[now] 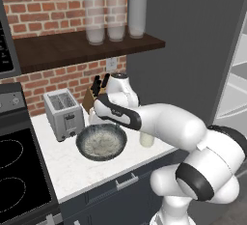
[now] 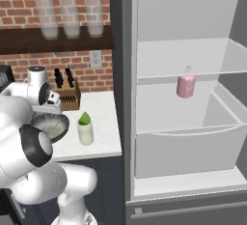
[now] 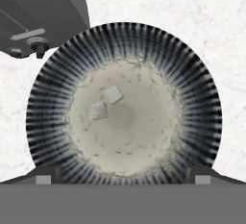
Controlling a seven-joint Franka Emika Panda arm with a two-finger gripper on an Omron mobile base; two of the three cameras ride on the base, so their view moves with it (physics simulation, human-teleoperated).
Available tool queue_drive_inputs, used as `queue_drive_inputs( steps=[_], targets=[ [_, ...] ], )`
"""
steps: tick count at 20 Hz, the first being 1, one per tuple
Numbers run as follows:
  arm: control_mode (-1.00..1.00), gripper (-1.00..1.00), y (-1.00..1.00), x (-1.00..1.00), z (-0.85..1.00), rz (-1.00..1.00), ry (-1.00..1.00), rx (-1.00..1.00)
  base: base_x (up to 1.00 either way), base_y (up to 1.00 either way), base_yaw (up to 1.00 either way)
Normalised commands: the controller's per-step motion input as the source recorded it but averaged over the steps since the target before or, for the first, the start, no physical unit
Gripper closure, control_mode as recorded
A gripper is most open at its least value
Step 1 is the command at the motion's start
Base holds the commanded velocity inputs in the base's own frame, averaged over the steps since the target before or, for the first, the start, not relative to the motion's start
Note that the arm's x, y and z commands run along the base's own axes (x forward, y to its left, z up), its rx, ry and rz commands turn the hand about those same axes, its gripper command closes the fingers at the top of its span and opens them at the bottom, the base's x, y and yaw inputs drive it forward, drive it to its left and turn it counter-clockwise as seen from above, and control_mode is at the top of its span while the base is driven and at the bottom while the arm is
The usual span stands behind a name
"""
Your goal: Grab a lemon wedge from the fridge and one ice cube from the ice bowl, and put them in the glass of lemonade.
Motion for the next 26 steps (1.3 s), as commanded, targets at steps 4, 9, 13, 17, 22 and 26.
queue_drive_inputs(
  steps=[4,9,13,17,22,26],
  targets=[
    [-1.0,-1.0,0.09,0.21,-0.24,0.0,0.0,0.0,0.0,0.0,0.0],
    [-1.0,-1.0,0.0,0.21,-0.41,0.0,0.0,0.0,0.0,0.0,0.0],
    [-1.0,-1.0,0.02,0.18,-0.51,0.0,0.0,0.0,0.0,0.0,0.0],
    [-1.0,-1.0,0.12,0.04,-0.43,0.0,0.0,0.0,0.0,0.0,0.0],
    [-1.0,-1.0,0.13,0.0,-0.28,0.0,0.0,0.0,0.0,0.0,0.0],
    [-1.0,-1.0,0.13,0.01,-0.21,0.0,0.0,0.0,0.0,0.0,0.0]
  ],
)
